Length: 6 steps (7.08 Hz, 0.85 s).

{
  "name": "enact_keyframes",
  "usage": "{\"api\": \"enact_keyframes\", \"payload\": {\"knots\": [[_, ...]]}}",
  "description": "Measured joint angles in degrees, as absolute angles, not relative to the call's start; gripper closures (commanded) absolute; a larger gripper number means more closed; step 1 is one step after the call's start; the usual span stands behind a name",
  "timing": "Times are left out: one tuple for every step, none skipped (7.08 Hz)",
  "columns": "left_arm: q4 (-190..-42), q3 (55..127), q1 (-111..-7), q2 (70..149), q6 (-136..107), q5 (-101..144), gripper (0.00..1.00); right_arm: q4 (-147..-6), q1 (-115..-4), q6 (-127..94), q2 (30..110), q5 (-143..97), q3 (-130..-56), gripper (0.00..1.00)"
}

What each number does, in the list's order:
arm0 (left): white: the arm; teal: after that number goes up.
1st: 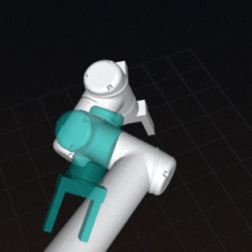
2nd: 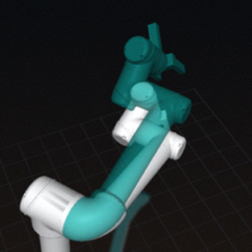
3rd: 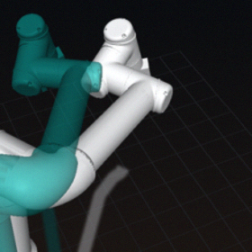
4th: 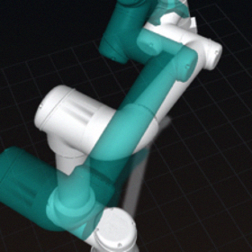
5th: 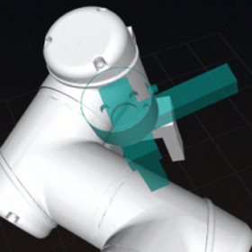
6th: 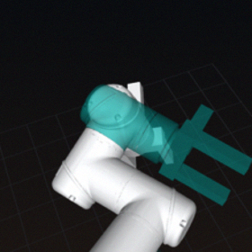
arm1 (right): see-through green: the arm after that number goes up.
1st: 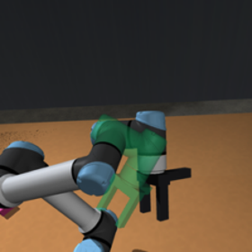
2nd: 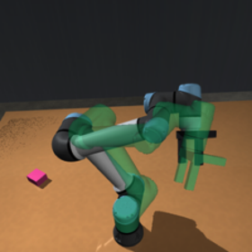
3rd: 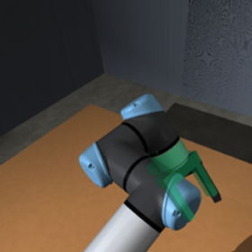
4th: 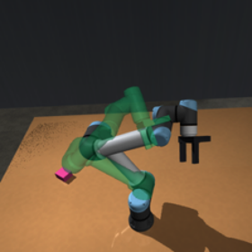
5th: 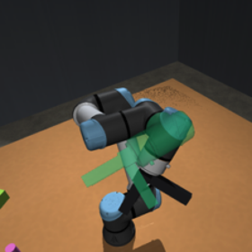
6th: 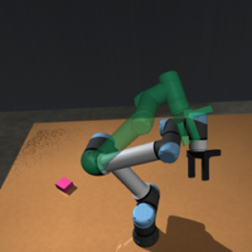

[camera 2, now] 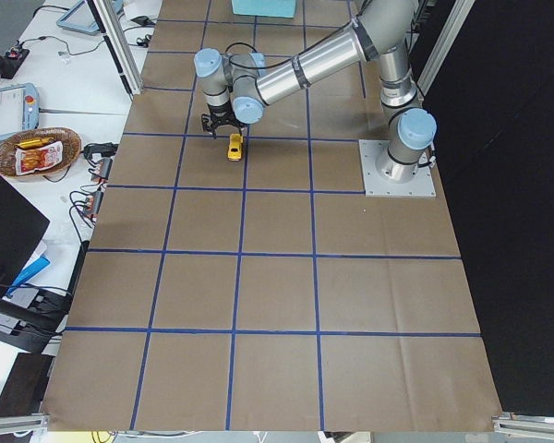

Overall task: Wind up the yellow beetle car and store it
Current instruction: 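Close the left gripper on the yellow car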

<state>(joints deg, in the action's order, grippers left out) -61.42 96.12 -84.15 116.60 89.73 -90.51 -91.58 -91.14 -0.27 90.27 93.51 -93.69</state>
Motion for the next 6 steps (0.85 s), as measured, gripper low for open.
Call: {"api": "enact_keyframes", "payload": {"knots": [[-59.0,97.4,-84.2,117.1,90.6,-90.5,0.02,-91.6,-91.1,-0.3,90.3,93.5,-93.7,0.01],[-57.9,98.3,-84.2,117.3,91.4,-90.5,0.05,-91.6,-91.1,-0.3,90.3,93.5,-93.7,0.01],[-57.0,99.0,-84.2,117.4,92.3,-90.5,0.05,-91.6,-91.1,-0.3,90.3,93.5,-93.6,0.01],[-55.9,99.4,-84.1,117.6,93.4,-90.5,0.05,-91.5,-91.2,-0.3,90.3,93.5,-93.4,0.01],[-55.1,100.1,-84.0,117.8,93.9,-90.5,0.05,-91.5,-91.2,-0.3,90.3,93.5,-93.1,0.01],[-54.4,101.0,-84.0,117.8,94.1,-90.5,0.15,-90.9,-91.2,-0.2,90.3,93.5,-92.8,0.01]]}}
